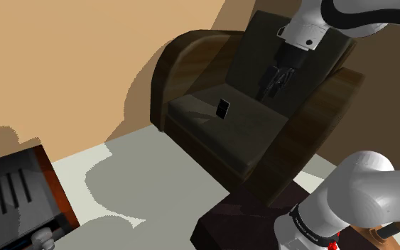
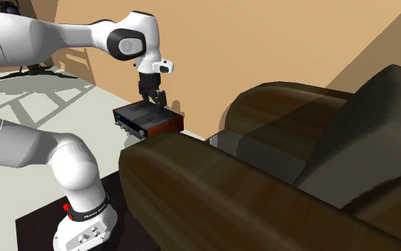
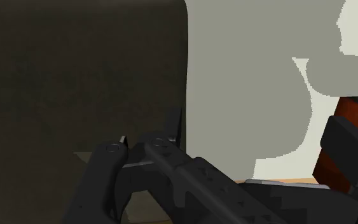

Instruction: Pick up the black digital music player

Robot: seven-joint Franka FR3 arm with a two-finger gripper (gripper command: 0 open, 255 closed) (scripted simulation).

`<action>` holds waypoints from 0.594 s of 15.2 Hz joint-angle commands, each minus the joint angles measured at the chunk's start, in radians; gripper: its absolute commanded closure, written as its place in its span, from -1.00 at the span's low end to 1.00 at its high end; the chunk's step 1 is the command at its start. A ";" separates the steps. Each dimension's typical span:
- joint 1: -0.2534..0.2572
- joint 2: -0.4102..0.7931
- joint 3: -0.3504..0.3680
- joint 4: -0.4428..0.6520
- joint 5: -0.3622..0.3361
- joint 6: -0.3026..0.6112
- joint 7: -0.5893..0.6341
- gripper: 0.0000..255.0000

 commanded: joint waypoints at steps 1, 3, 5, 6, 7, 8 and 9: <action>0.000 0.000 0.000 0.000 0.000 0.000 0.000 -1.00; -0.008 0.047 -0.012 -0.012 -0.018 0.070 -0.025 -1.00; -0.015 0.098 -0.024 -0.018 -0.034 0.141 -0.049 -1.00; -0.019 0.126 -0.031 -0.018 -0.042 0.175 -0.061 -1.00; -0.022 0.154 -0.037 -0.018 -0.049 0.210 -0.072 -1.00; -0.025 0.184 -0.044 -0.016 -0.056 0.244 -0.083 -1.00; -0.027 0.214 -0.050 -0.012 -0.062 0.278 -0.094 -1.00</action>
